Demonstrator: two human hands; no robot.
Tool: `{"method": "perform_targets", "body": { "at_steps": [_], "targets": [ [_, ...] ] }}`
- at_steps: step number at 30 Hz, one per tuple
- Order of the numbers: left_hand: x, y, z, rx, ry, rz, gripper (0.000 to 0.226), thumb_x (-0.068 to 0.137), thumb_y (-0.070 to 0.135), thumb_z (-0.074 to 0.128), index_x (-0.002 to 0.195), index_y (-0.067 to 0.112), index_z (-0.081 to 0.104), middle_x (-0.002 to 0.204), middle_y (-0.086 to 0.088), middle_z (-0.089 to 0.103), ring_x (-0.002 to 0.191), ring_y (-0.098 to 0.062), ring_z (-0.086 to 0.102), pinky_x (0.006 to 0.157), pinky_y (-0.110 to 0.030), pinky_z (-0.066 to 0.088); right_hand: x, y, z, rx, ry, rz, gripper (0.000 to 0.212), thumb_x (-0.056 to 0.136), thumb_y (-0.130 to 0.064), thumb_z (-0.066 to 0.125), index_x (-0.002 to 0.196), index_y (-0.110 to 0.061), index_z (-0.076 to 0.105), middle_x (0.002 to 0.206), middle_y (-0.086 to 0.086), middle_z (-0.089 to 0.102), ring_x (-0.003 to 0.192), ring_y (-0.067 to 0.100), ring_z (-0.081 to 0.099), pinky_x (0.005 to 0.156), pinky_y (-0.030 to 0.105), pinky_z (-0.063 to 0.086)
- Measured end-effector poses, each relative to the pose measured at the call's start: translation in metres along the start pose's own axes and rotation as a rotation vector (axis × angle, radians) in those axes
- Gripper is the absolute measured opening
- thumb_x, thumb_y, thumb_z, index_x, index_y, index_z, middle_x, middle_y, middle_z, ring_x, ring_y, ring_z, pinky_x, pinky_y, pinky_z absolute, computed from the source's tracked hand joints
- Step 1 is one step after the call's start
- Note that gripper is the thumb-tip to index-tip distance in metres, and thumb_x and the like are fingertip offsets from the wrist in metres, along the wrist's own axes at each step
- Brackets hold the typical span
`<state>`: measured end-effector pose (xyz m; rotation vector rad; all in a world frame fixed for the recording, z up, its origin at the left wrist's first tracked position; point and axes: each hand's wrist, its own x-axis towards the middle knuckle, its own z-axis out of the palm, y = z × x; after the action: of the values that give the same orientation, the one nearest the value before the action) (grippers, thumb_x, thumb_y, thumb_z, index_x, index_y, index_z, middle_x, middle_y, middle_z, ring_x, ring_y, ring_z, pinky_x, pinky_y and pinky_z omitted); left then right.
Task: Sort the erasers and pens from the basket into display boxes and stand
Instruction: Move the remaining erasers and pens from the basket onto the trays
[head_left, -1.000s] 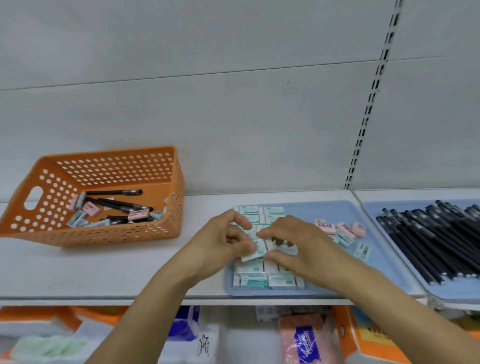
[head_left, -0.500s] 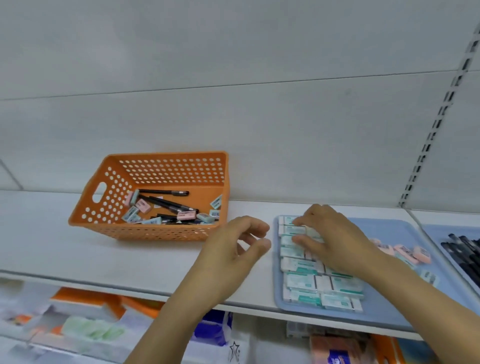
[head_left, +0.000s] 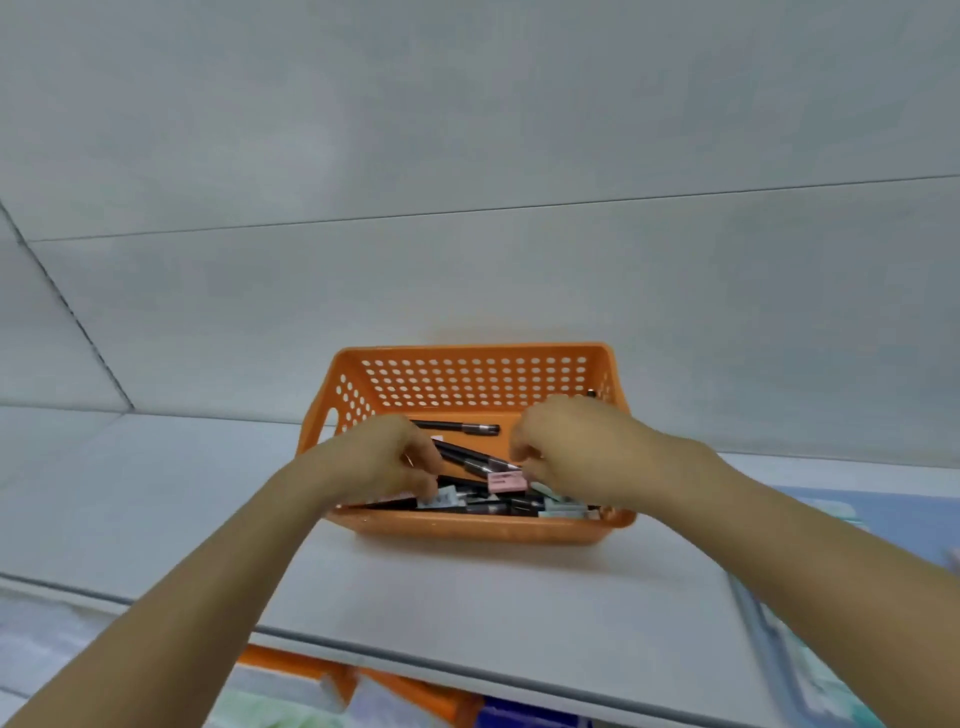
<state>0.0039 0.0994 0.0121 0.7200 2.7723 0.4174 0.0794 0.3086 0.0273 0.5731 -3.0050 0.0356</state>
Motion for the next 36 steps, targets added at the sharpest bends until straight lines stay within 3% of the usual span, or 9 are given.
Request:
{"method": "perform_targets", "body": {
  "at_steps": [3, 7, 9, 14, 20, 24, 30, 33, 36],
  "targets": [
    [0.016, -0.008, 0.007, 0.040, -0.124, 0.029, 0.032, 0.077, 0.033, 0.080, 0.106, 0.024, 0.071, 0.090, 0.016, 0.067, 0.085, -0.001, 0.062, 0.080, -0.021, 0.049, 0.023, -0.007, 0.013, -0.162, -0.212, 0.107, 0.014, 0.088, -0.004, 0.054, 0.078, -0.013, 0.053, 0.083, 0.005, 0.059, 0.074, 0.024, 0.055, 0.061, 0.032, 0.045],
    [0.026, -0.012, 0.007, 0.007, -0.193, 0.070, 0.029, 0.078, 0.037, 0.078, 0.103, 0.025, 0.071, 0.088, 0.013, 0.068, 0.086, -0.008, 0.064, 0.081, -0.027, 0.051, 0.032, -0.006, 0.027, -0.108, -0.386, 0.199, 0.026, 0.090, -0.010, 0.055, 0.116, -0.012, 0.053, 0.107, 0.007, 0.060, 0.086, 0.023, 0.057, 0.067, 0.030, 0.044],
    [0.029, -0.013, 0.007, -0.014, -0.213, 0.087, 0.020, 0.079, 0.036, 0.077, 0.096, 0.026, 0.072, 0.087, 0.011, 0.068, 0.086, -0.010, 0.064, 0.081, -0.029, 0.052, 0.034, -0.005, 0.028, -0.049, -0.410, 0.224, 0.030, 0.090, -0.012, 0.056, 0.118, -0.015, 0.050, 0.105, 0.005, 0.059, 0.087, 0.021, 0.056, 0.066, 0.028, 0.043],
    [0.031, -0.016, 0.008, -0.093, -0.227, 0.119, 0.013, 0.083, 0.033, 0.074, 0.091, 0.023, 0.069, 0.088, 0.005, 0.068, 0.085, -0.012, 0.063, 0.076, -0.027, 0.051, 0.039, -0.005, 0.027, 0.060, -0.216, 0.200, 0.013, 0.090, -0.015, 0.056, 0.099, -0.023, 0.051, 0.089, -0.005, 0.054, 0.079, 0.014, 0.053, 0.054, 0.022, 0.035],
    [0.032, -0.023, 0.005, -0.278, -0.157, 0.045, 0.009, 0.091, 0.023, 0.067, 0.098, 0.021, 0.061, 0.090, 0.000, 0.071, 0.082, -0.016, 0.068, 0.073, -0.032, 0.057, 0.051, -0.009, 0.038, 0.067, -0.281, 0.178, 0.020, 0.091, -0.025, 0.063, 0.109, -0.019, 0.058, 0.095, 0.000, 0.058, 0.083, 0.018, 0.056, 0.055, 0.025, 0.037],
    [0.032, -0.022, 0.003, -0.465, -0.167, 0.052, 0.019, 0.094, 0.013, 0.061, 0.111, 0.021, 0.059, 0.087, -0.003, 0.074, 0.081, -0.018, 0.071, 0.070, -0.029, 0.058, 0.052, -0.003, 0.039, 0.043, -0.289, 0.175, 0.010, 0.090, -0.024, 0.062, 0.095, -0.018, 0.055, 0.089, -0.001, 0.058, 0.073, 0.014, 0.055, 0.055, 0.023, 0.041],
    [0.033, -0.001, -0.001, -0.629, -0.175, 0.090, 0.014, 0.097, 0.009, 0.054, 0.110, 0.013, 0.058, 0.089, -0.005, 0.072, 0.063, -0.007, 0.066, 0.053, -0.021, 0.050, 0.029, 0.018, 0.004, 0.576, 0.140, 0.356, 0.009, 0.088, -0.012, 0.064, 0.081, -0.017, 0.066, 0.072, -0.006, 0.065, 0.055, 0.003, 0.059, 0.052, 0.018, 0.047],
    [0.038, 0.020, 0.003, -0.590, -0.201, 0.076, 0.010, 0.099, 0.009, 0.046, 0.109, 0.009, 0.050, 0.089, -0.009, 0.067, 0.061, -0.010, 0.061, 0.043, -0.018, 0.044, 0.022, 0.021, -0.004, 0.365, 0.216, 0.289, 0.021, 0.088, -0.013, 0.063, 0.073, -0.026, 0.059, 0.081, -0.009, 0.063, 0.073, 0.005, 0.060, 0.071, 0.027, 0.051],
    [0.049, 0.037, 0.014, -0.454, -0.202, 0.091, 0.010, 0.098, 0.011, 0.039, 0.104, 0.012, 0.047, 0.087, -0.008, 0.058, 0.072, -0.016, 0.056, 0.061, -0.029, 0.051, 0.017, 0.024, -0.004, 0.138, 0.067, 0.255, 0.013, 0.088, -0.014, 0.060, 0.079, -0.023, 0.063, 0.089, -0.005, 0.066, 0.085, 0.013, 0.061, 0.078, 0.033, 0.052]
  ]
}}
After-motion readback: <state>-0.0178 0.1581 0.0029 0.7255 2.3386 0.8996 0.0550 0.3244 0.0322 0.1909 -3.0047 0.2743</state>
